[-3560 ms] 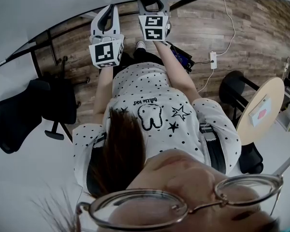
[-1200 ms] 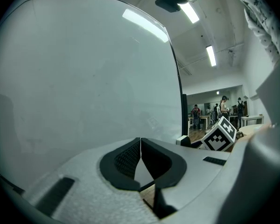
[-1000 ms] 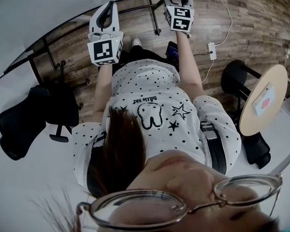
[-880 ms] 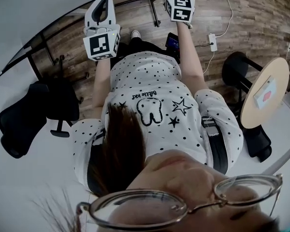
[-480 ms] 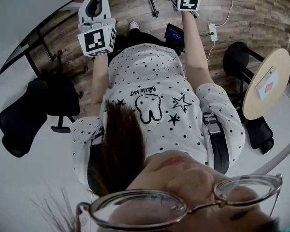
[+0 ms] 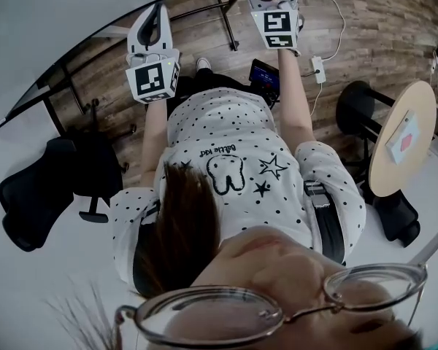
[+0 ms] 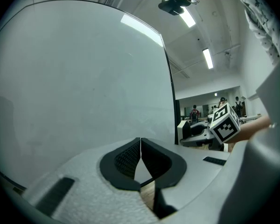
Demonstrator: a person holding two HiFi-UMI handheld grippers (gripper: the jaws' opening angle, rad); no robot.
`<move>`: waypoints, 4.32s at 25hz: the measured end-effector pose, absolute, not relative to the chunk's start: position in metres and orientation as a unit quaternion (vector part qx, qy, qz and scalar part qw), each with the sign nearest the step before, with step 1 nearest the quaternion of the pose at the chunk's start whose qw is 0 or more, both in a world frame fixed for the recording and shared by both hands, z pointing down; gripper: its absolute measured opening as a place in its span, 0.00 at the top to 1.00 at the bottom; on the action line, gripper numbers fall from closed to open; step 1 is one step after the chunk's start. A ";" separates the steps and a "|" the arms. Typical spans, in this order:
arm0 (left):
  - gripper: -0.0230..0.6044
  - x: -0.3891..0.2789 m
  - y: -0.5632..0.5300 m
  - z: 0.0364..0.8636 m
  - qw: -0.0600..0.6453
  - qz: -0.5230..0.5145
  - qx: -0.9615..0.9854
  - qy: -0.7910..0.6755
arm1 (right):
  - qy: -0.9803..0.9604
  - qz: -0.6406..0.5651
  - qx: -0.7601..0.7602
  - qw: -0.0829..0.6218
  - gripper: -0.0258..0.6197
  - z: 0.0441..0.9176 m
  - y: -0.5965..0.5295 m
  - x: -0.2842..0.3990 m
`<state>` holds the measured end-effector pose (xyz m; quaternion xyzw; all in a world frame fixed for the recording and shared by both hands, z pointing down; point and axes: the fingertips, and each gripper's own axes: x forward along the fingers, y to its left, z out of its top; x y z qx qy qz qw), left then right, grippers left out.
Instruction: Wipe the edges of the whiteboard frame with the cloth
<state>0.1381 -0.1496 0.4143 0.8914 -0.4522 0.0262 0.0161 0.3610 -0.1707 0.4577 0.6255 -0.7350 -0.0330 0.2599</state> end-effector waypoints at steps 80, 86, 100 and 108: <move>0.93 0.195 -0.074 0.280 -0.073 -0.078 0.893 -0.438 | -0.626 -0.352 0.576 0.390 0.59 0.079 -0.211 0.336; 0.93 0.205 -0.080 0.283 -0.072 -0.076 0.892 -0.440 | -0.628 -0.345 0.579 0.388 0.59 0.081 -0.213 0.357; 0.93 0.257 -0.084 0.281 -0.080 -0.078 0.899 -0.424 | -0.629 -0.345 0.574 0.394 0.59 0.097 -0.215 0.398; 0.93 0.274 -0.093 0.279 -0.080 -0.076 0.903 -0.416 | -0.640 -0.339 0.567 0.393 0.59 0.115 -0.215 0.404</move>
